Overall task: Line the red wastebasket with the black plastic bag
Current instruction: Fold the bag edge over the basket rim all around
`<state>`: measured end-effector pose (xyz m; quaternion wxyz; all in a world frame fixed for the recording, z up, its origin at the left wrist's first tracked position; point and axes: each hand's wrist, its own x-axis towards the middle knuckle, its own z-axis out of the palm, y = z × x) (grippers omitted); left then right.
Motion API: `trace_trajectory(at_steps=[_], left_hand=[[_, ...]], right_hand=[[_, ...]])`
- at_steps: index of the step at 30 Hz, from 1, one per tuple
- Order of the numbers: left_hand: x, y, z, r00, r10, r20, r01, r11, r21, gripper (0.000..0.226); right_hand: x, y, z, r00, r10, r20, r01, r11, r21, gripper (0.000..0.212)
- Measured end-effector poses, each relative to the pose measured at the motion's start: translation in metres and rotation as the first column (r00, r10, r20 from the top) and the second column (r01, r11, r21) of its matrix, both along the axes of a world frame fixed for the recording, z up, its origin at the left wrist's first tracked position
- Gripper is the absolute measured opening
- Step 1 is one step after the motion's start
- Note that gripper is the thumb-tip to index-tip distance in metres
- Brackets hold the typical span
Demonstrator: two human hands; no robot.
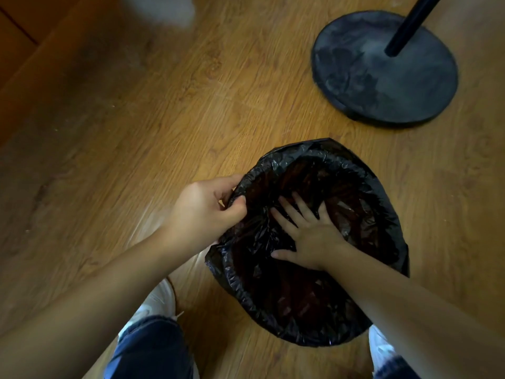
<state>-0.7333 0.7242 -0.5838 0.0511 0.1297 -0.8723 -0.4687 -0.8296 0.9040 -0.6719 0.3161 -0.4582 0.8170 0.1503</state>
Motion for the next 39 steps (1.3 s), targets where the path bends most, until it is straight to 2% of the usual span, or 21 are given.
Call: trace_trajectory(at_steps=[2,5,7,12,15,18,22,24,26,27,29,32,35,37,39], left_hand=[[0.001,0.000,-0.003,1.000,0.011,-0.007,-0.011,1.000,-0.025,0.054],[0.004,-0.003,-0.007,0.999,0.052,-0.010,-0.052,0.998,-0.019,0.044],[0.006,-0.004,-0.006,0.997,0.072,-0.009,-0.072,0.997,-0.007,0.047],[0.003,0.000,-0.005,0.999,0.046,-0.009,-0.046,0.999,-0.014,0.051],[0.000,-0.002,-0.010,0.997,0.081,0.001,-0.080,0.995,-0.051,0.036],[0.001,-0.003,-0.010,0.992,0.121,0.038,-0.120,0.992,-0.036,0.032],[0.002,-0.001,-0.007,0.993,0.117,-0.004,-0.117,0.993,0.022,0.040],[0.002,-0.004,-0.010,0.987,0.159,-0.001,-0.159,0.987,0.002,0.033],[0.000,-0.005,-0.012,0.980,0.200,0.013,-0.200,0.980,-0.006,0.029],[-0.001,-0.004,-0.012,0.981,0.195,0.001,-0.195,0.981,0.008,0.032],[-0.004,-0.002,-0.010,0.983,0.183,-0.017,-0.183,0.983,0.020,0.044],[-0.007,-0.003,-0.014,0.973,0.230,-0.023,-0.230,0.973,0.031,0.040],[-0.008,-0.004,-0.024,0.955,0.297,0.002,-0.297,0.954,0.048,0.030],[-0.009,-0.003,-0.027,0.948,0.319,0.003,-0.318,0.947,0.051,0.029],[-0.012,-0.001,-0.029,0.941,0.340,0.009,-0.338,0.934,0.112,0.028]], right_hand=[[0.002,0.002,0.010,1.000,-0.005,0.022,0.007,0.996,-0.084,0.083],[0.014,0.005,0.030,0.996,0.052,-0.075,-0.073,0.949,-0.306,0.075],[0.024,0.003,0.037,0.995,0.066,-0.078,-0.089,0.929,-0.358,0.070],[0.032,-0.023,0.016,0.999,0.051,0.019,-0.047,0.982,-0.185,0.077],[0.032,-0.033,0.007,0.998,0.047,0.043,-0.041,0.990,-0.137,0.080],[0.028,-0.028,0.012,0.997,0.059,0.046,-0.050,0.985,-0.164,0.080],[0.017,-0.005,0.025,0.998,0.057,-0.008,-0.057,0.956,-0.288,0.080],[0.010,0.008,0.028,0.999,0.030,-0.011,-0.032,0.981,-0.193,0.082],[0.001,0.016,0.027,1.000,-0.023,0.020,0.023,1.000,-0.003,0.086],[-0.003,0.018,0.027,0.999,-0.043,0.033,0.041,0.997,0.068,0.088],[-0.005,0.017,0.029,0.998,-0.056,0.041,0.051,0.994,0.095,0.091],[-0.003,0.014,0.040,0.999,-0.027,0.022,0.026,0.999,0.021,0.091],[-0.001,0.019,0.058,0.999,-0.001,-0.048,-0.006,0.989,-0.150,0.086],[-0.001,0.024,0.071,0.996,-0.023,-0.083,-0.002,0.957,-0.289,0.085],[-0.005,0.028,0.078,0.994,-0.060,-0.096,0.025,0.944,-0.329,0.085]])
